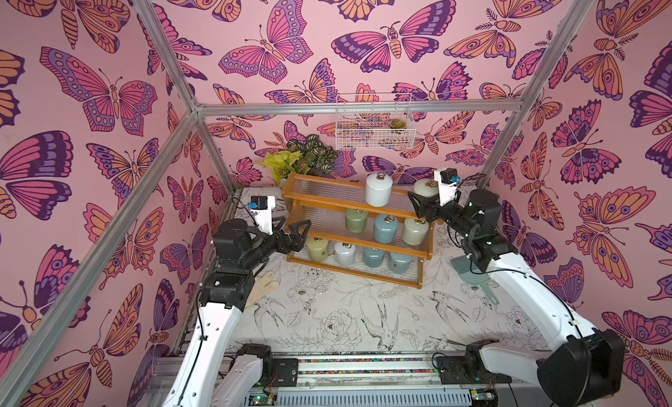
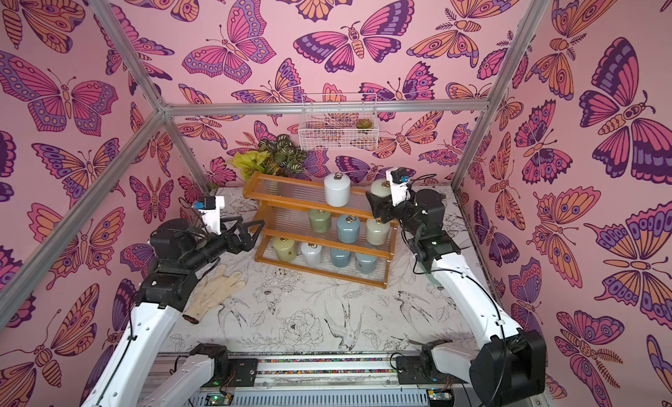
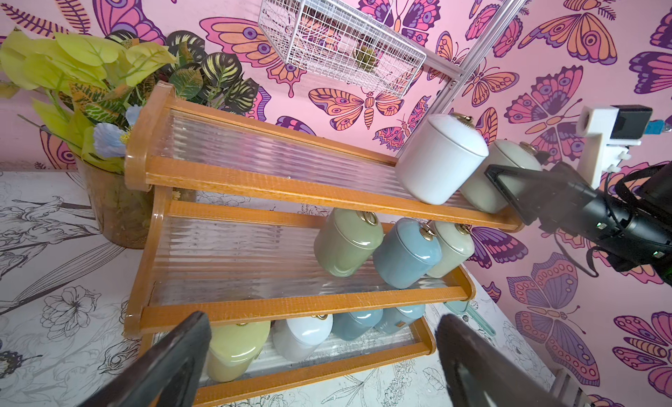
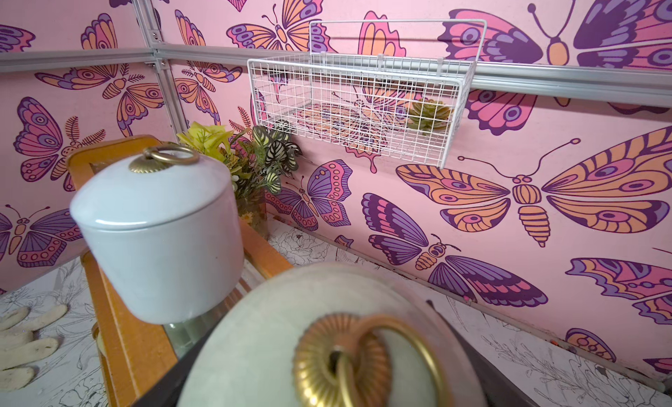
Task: Remove the tea canisters from the shelf
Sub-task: Pick up the tea canister from the shelf.
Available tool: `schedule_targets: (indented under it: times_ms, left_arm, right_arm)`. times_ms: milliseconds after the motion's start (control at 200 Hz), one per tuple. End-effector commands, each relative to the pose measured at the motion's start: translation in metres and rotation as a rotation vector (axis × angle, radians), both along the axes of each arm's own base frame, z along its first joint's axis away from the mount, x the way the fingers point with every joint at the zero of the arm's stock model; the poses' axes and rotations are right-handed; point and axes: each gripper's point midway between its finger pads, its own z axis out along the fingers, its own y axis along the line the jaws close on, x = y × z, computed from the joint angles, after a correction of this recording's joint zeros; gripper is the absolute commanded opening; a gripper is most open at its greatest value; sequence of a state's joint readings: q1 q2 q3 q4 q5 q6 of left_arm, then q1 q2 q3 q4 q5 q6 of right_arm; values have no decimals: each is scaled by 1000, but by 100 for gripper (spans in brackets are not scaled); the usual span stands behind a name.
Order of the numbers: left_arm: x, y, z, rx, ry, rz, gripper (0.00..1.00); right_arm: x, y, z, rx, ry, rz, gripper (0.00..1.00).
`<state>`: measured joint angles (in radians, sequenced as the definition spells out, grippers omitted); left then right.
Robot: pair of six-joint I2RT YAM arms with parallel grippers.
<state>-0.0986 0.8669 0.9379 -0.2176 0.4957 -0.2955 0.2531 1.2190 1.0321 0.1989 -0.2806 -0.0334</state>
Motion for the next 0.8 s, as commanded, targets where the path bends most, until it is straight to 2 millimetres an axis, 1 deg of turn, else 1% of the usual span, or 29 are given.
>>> schedule_targets:
  times_ms: [0,195,456,631,796]
  left_arm:
    - [-1,1,-6,22,7,6,100]
    - [-1,2,-9,26,14,8,100]
    - [3,5,-13,37,22,28,100]
    - [5,10,-17,83,30,50,100]
    - [5,17,-19,114,34,91,100]
  right_arm:
    - [-15,4,38,34,-124,44,69]
    - [-25,3,52,44,-160,56,69]
    - [-45,10,67,77,-185,124,69]
    - [-64,24,72,73,-193,188,69]
    - [-79,45,67,48,-181,251,69]
